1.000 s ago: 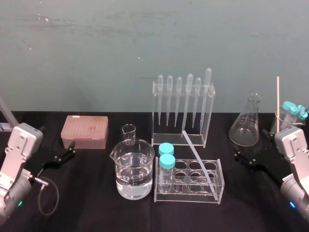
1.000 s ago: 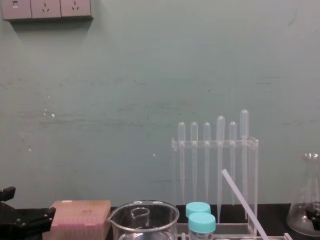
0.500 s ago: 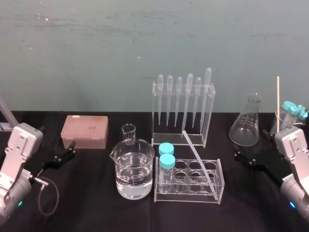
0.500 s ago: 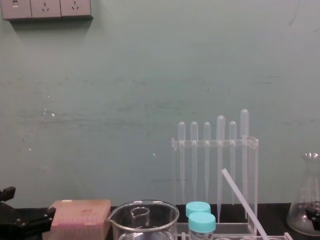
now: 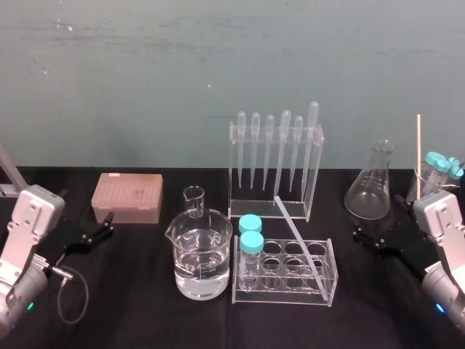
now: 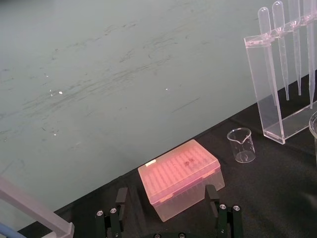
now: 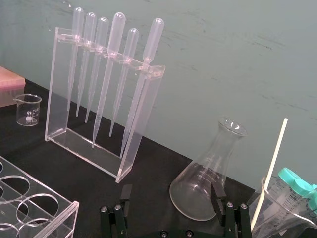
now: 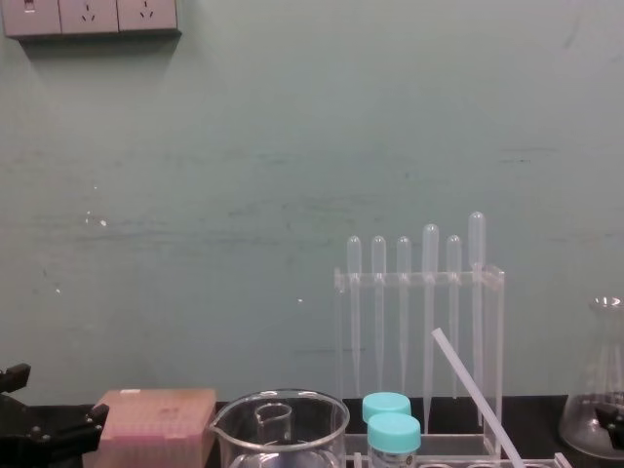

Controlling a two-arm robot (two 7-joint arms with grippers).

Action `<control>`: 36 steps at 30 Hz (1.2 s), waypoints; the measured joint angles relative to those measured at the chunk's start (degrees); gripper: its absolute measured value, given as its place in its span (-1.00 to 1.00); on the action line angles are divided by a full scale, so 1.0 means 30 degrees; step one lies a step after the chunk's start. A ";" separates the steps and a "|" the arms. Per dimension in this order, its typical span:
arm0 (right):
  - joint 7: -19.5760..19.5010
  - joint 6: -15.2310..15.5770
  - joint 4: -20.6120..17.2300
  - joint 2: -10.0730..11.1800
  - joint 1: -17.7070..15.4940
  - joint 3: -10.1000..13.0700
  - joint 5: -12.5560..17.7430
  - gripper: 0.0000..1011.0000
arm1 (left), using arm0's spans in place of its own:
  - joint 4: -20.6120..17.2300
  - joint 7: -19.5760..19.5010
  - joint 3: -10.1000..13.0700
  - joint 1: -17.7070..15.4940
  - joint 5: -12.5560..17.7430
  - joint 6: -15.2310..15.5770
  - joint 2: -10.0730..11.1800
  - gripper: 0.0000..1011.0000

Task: Pick up the stirring rod with one hand, then place it down.

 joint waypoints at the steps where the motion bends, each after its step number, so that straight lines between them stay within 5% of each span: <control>1: 0.0000 0.0000 0.0000 0.0000 0.0000 -0.0001 0.0000 0.98 | 0.0000 0.0000 -0.0001 0.0000 -0.0001 0.0000 0.0000 0.98; 28: 0.0000 0.0000 0.0001 0.0000 0.0000 -0.0001 0.0000 0.98 | 0.0000 0.0000 0.0000 0.0000 -0.0001 0.0001 0.0000 0.98; 31: -0.0191 -0.0603 -0.0001 -0.0106 -0.0129 0.0276 -0.0208 0.98 | 0.0000 0.0000 0.0000 -0.0001 -0.0001 0.0000 0.0000 0.98; 36: -0.0896 -0.3632 -0.0123 -0.0298 -0.0371 0.0812 -0.1321 0.98 | 0.0000 0.0000 -0.0001 0.0000 0.0000 0.0000 0.0000 0.98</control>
